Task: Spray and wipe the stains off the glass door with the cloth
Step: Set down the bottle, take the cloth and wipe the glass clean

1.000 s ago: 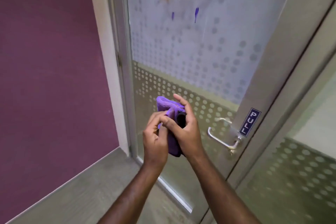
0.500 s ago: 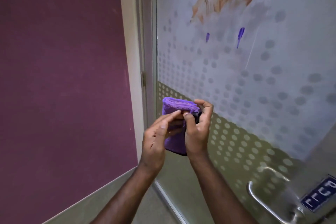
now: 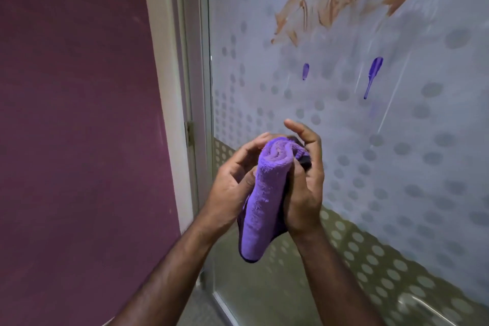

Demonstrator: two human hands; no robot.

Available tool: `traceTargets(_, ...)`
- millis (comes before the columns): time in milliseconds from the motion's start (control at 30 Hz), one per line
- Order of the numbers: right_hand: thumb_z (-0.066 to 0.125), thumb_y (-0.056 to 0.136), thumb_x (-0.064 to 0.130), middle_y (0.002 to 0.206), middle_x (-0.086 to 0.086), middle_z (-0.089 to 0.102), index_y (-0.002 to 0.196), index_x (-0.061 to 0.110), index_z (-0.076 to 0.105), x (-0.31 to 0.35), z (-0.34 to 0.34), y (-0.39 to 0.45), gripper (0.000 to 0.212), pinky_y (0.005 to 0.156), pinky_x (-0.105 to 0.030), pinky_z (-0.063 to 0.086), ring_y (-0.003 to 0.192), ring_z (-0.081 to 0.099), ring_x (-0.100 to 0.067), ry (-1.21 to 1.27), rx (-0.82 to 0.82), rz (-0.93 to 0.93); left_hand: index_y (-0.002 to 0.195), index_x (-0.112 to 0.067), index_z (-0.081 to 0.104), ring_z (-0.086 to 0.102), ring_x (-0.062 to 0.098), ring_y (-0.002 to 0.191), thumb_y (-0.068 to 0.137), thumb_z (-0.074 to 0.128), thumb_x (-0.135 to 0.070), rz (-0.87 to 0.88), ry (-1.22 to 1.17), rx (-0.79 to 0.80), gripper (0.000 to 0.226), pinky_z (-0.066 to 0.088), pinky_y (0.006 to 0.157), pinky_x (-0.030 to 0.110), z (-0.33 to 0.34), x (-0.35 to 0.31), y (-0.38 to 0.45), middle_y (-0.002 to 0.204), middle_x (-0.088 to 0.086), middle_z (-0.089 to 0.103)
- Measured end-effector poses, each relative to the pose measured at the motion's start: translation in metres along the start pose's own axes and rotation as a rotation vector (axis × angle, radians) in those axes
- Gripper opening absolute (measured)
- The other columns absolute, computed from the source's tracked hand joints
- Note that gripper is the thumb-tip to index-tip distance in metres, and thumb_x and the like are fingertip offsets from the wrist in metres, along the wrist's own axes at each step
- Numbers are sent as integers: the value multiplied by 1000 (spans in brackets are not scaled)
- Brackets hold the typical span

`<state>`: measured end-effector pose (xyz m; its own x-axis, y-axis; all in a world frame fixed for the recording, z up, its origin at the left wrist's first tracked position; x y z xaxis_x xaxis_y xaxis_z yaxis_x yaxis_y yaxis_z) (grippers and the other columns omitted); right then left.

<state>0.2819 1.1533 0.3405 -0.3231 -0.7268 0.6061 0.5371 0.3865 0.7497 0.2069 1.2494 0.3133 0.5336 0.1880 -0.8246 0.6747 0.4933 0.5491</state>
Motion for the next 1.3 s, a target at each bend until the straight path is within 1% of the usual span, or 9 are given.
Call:
traceTargets(200,41,107,9,167,-10,36,162,19,26,1,18,7,58,122,-56,34,154,37,-31,-291,7,-206,131,-27,71,70,4,113,106,48,-1,-19,-152,133,43,55,93,16,-3,14,25,127,-8,75)
traceTargets(367,49,99,3,169,-4,34,165,23,19,-11,13,16,75,124,-67,13,155,34,-29,-775,-83,-353,119,-29,72,73,8,89,97,70,-21,-35,-281,242,23,58,78,20,-20,30,53,106,-5,78)
traceTargets(467,49,98,4,159,5,49,162,29,27,-22,9,19,72,117,-69,29,145,50,-28,-901,-166,-415,99,-23,71,62,22,76,77,88,-37,30,-275,221,31,50,71,33,-44,34,75,86,4,71)
traceTargets(533,46,103,14,141,9,61,154,38,40,-26,4,18,57,103,-54,50,128,62,-25,-900,-293,-422,94,-25,69,68,4,71,76,82,-19,90,-299,255,22,54,66,18,-57,37,90,83,-9,76)
traceTargets(633,46,106,16,129,25,59,136,34,57,-20,1,19,36,96,-16,46,114,61,0,-992,-475,-491,99,-23,63,70,-4,68,76,80,-6,92,-295,261,33,55,65,11,-77,41,114,77,-11,78)
traceTargets(800,49,105,12,110,19,60,120,23,62,-24,9,32,23,89,-15,45,98,59,2,-1182,-551,-469,116,-25,62,74,5,80,77,80,-2,97,-293,248,48,59,77,20,-98,45,147,91,-4,83)
traceTargets(967,57,96,10,106,11,66,117,23,66,-23,17,47,26,87,-41,45,91,61,-22,-1470,-622,-436,113,-39,67,75,11,96,77,85,-25,257,-13,137,43,59,91,36,-101,42,168,103,-8,77)
traceTargets(1133,62,90,5,122,13,69,119,26,66,-26,18,60,36,107,-37,25,132,53,-22,-1830,-777,-424,113,-21,74,61,21,92,81,79,-41,545,308,-51,38,41,101,38,-89,36,176,96,-4,67)
traceTargets(1300,55,89,1,168,6,35,150,34,41,-46,5,70,71,125,-48,9,158,26,-22,-1999,-825,-430,128,-22,59,57,29,132,85,83,-30,768,444,-74,50,27,122,62,-72,48,186,126,3,69)
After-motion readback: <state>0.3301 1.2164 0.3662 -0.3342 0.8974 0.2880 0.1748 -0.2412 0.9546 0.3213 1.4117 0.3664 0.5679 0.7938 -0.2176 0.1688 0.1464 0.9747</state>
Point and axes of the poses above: each hand's wrist, its own y-axis towards the middle knuckle, its own z-axis out of the palm, x = y × z, the point moved 7 cm from there along y, towards the middle knuckle
